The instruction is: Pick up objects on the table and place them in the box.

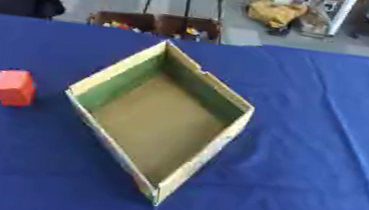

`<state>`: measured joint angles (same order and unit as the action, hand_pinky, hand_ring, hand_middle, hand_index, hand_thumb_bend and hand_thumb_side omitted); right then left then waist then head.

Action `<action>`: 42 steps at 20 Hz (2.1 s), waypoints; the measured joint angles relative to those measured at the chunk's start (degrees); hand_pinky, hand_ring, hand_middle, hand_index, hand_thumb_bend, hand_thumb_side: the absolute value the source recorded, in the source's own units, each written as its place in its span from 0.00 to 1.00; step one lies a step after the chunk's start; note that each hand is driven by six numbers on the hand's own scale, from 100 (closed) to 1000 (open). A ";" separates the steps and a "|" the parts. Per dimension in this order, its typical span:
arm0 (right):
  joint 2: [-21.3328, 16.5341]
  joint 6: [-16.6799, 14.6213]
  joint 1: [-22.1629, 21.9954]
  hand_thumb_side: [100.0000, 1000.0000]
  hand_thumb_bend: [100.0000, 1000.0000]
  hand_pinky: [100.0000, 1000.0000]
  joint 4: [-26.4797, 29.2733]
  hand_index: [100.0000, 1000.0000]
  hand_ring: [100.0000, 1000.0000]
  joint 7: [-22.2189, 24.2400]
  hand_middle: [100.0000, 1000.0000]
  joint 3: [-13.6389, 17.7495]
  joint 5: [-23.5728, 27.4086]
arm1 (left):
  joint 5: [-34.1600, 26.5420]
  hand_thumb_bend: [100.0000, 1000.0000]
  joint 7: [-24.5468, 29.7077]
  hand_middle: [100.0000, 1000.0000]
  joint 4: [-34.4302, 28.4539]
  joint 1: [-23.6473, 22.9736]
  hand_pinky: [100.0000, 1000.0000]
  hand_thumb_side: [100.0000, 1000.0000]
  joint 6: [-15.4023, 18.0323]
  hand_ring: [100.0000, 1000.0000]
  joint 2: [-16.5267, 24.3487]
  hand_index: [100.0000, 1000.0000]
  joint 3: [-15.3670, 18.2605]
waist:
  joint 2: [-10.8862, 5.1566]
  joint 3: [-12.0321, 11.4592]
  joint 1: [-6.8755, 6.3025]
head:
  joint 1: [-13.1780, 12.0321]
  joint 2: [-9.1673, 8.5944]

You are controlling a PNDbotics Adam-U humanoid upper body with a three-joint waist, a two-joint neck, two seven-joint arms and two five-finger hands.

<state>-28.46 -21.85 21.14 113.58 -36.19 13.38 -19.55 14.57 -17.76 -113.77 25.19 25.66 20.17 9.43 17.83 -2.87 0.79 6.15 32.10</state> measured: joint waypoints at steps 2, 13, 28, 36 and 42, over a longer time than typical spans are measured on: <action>0.00 0.00 0.00 0.75 0.00 0.73 0.00 0.79 0.70 0.00 0.77 0.00 0.00 | 0.00 0.39 0.00 0.77 0.00 0.00 0.60 0.94 0.00 0.76 0.00 0.94 0.00 | 0.00 -0.01 0.00 | 0.00 0.00; -0.01 0.00 0.01 0.76 0.00 0.73 0.00 0.79 0.70 0.07 0.77 0.00 0.00 | 0.25 0.42 -0.18 0.78 0.00 -0.49 0.61 0.94 -0.25 0.76 1.06 0.95 0.25 | 0.00 -0.30 0.00 | 0.00 0.00; -0.30 0.17 0.00 0.76 0.00 0.73 0.00 0.80 0.70 1.04 0.77 -0.39 0.02 | 5.39 0.45 7.27 0.84 0.02 -4.61 0.66 1.00 -15.12 0.79 24.37 0.99 -2.14 | 0.00 1.87 -0.90 | -1.18 0.04; -0.53 0.25 -0.02 0.77 0.00 0.73 0.00 0.80 0.70 1.67 0.77 -0.78 0.14 | 7.80 0.47 17.39 0.89 6.74 -2.76 0.74 0.97 -18.66 0.86 33.52 1.00 -3.17 | -0.02 2.73 -1.32 | -1.98 0.08; -0.69 0.35 -0.07 0.77 0.00 0.73 0.00 0.80 0.70 2.13 0.77 -1.10 0.49 | 10.16 0.48 22.81 0.95 15.64 1.75 0.78 0.91 -17.23 0.88 37.30 1.00 -4.19 | -0.05 3.22 -1.40 | -3.09 0.07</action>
<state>-29.14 -21.50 21.07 113.58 -34.06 12.28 -19.06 24.74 5.05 -98.13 26.94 8.43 57.47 5.24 17.78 0.35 -0.61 3.06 32.18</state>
